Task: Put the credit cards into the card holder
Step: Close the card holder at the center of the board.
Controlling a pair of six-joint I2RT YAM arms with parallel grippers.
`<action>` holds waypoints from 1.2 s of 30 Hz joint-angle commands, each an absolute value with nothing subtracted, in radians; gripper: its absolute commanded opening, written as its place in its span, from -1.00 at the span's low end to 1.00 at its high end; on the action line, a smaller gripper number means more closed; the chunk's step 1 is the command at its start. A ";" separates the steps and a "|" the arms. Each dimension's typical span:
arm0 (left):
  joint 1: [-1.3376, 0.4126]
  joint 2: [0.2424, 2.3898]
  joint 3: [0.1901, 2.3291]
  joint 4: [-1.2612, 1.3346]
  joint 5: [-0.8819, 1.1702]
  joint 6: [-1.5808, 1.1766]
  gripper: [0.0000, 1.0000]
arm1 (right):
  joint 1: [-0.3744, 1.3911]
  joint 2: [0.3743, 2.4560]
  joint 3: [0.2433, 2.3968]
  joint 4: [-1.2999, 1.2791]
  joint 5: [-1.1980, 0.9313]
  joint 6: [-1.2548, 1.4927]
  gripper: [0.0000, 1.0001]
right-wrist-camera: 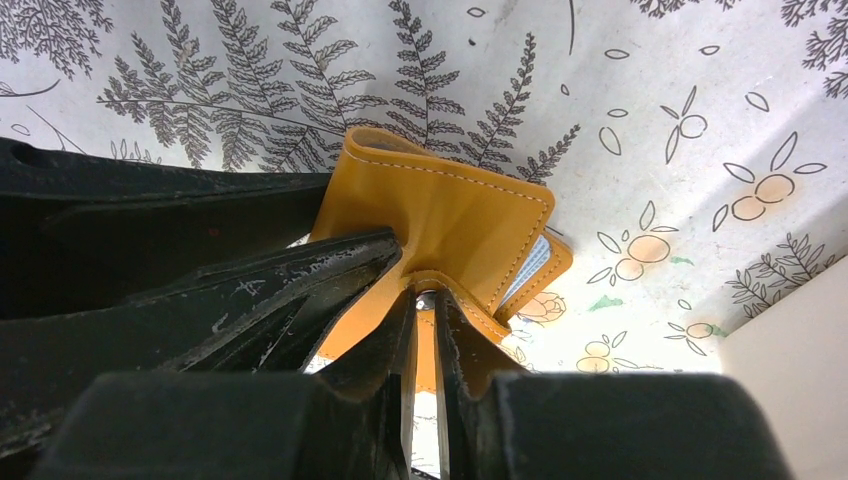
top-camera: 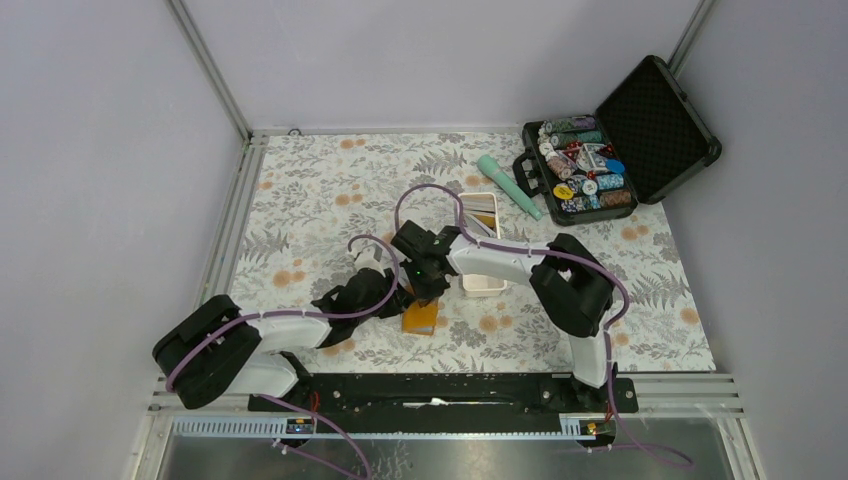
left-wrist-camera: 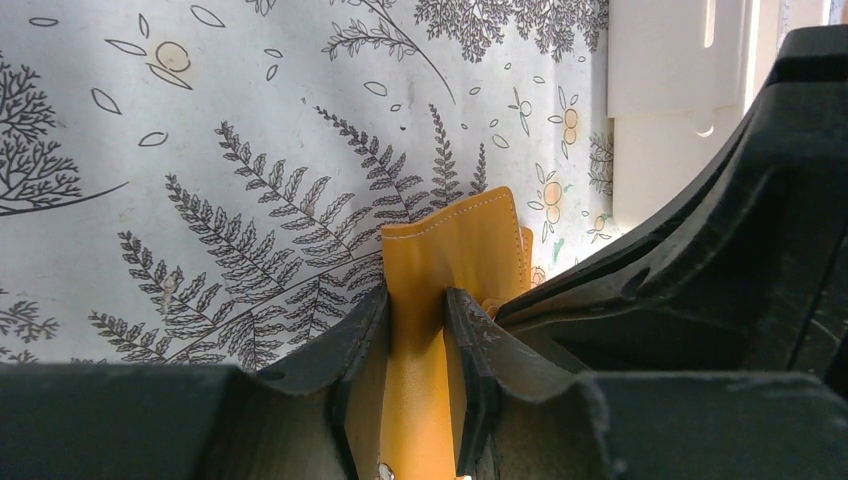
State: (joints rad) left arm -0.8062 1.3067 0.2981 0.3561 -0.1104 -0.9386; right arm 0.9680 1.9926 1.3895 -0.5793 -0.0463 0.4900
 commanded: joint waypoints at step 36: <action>-0.851 1.121 0.393 -0.078 -0.158 -0.962 0.08 | 0.979 1.541 0.993 -0.267 -0.066 0.534 -0.33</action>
